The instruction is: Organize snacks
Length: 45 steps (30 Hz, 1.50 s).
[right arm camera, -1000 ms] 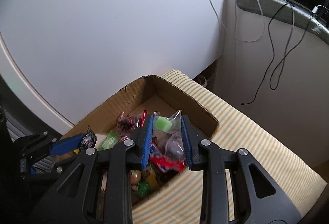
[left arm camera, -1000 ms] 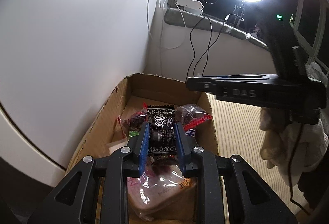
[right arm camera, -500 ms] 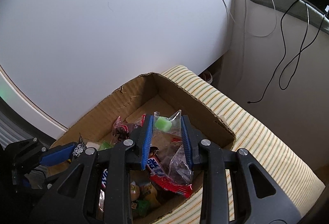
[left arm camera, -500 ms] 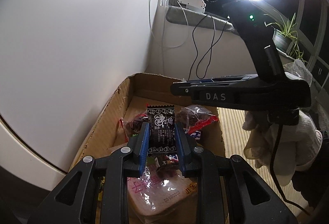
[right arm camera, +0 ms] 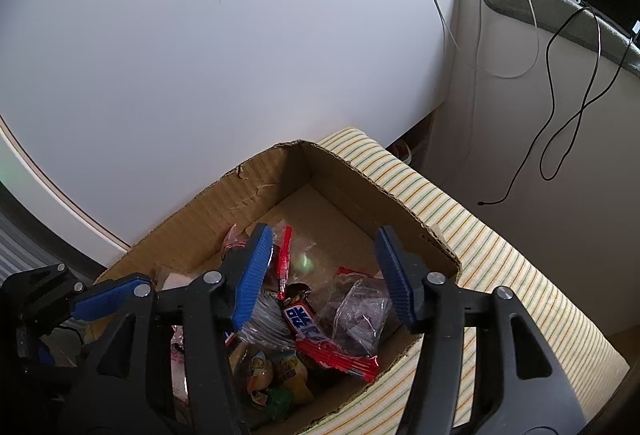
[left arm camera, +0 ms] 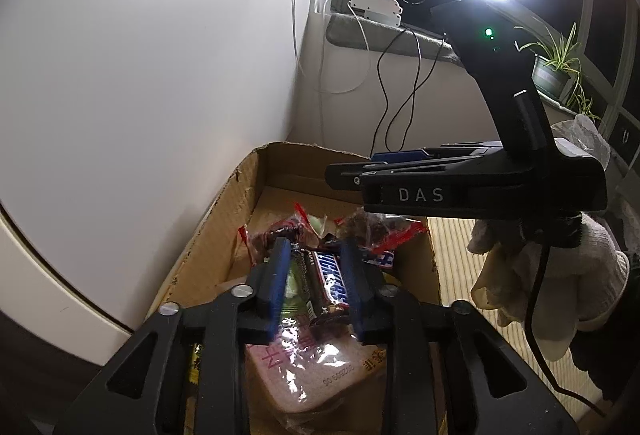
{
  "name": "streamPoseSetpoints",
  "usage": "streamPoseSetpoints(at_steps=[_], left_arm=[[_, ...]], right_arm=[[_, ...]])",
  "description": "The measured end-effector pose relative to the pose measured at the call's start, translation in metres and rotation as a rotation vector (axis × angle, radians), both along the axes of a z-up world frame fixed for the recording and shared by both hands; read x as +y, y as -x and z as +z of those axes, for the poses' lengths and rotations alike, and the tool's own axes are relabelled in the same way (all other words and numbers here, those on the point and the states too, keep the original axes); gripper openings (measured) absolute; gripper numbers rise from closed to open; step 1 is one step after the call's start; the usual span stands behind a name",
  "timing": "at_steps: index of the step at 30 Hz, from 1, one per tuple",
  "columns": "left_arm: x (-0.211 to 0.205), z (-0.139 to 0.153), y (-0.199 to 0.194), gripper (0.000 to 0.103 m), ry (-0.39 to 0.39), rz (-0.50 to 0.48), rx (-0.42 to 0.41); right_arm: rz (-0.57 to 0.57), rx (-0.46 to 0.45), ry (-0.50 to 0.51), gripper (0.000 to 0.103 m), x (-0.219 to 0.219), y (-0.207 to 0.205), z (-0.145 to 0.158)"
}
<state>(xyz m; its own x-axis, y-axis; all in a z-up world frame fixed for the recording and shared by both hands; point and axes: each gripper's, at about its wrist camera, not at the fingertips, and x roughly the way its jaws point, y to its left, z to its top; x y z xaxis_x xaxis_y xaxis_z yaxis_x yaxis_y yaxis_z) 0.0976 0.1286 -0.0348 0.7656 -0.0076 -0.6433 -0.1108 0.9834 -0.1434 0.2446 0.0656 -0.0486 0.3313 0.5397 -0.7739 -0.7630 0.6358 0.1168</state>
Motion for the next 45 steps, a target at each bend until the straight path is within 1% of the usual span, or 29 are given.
streamPoseSetpoints(at_steps=[2, 4, 6, 8, 12, 16, 27, 32, 40, 45], left_arm=[[0.001, 0.001, 0.001, 0.047, -0.003, 0.003, -0.003], [0.001, 0.002, 0.003, 0.056, -0.009, 0.004, -0.011], [0.001, 0.003, 0.004, 0.061, -0.015, 0.006, -0.013], [0.001, 0.004, 0.006, 0.069, -0.017, 0.009, -0.014], [0.002, 0.004, 0.008, 0.070, -0.017, 0.019, -0.008], [0.002, 0.005, 0.012, 0.075, -0.016, 0.027, -0.009], [-0.005, 0.014, 0.028, 0.076, -0.035, 0.031, -0.029], [-0.007, 0.021, 0.038, 0.076, -0.034, 0.041, -0.049], [-0.016, 0.026, 0.060, 0.076, -0.035, 0.052, -0.068], [-0.021, 0.029, 0.076, 0.076, -0.054, 0.064, -0.077]], right_arm=[[0.000, -0.002, 0.003, 0.058, -0.001, 0.001, 0.001], [-0.001, -0.009, 0.006, 0.079, -0.001, 0.001, 0.001], [-0.010, -0.029, 0.003, 0.087, -0.002, 0.003, 0.002], [-0.017, -0.031, 0.002, 0.089, -0.003, 0.003, 0.003], [-0.025, -0.023, 0.002, 0.089, -0.005, 0.003, 0.006], [-0.028, -0.032, 0.000, 0.089, -0.008, 0.007, 0.009], [-0.030, -0.057, -0.017, 0.089, -0.020, 0.020, 0.020], [-0.032, -0.082, -0.035, 0.089, -0.029, 0.035, 0.030], [-0.032, -0.162, -0.032, 0.089, -0.048, 0.070, 0.046], [-0.049, -0.162, -0.048, 0.089, -0.069, 0.086, 0.049]])
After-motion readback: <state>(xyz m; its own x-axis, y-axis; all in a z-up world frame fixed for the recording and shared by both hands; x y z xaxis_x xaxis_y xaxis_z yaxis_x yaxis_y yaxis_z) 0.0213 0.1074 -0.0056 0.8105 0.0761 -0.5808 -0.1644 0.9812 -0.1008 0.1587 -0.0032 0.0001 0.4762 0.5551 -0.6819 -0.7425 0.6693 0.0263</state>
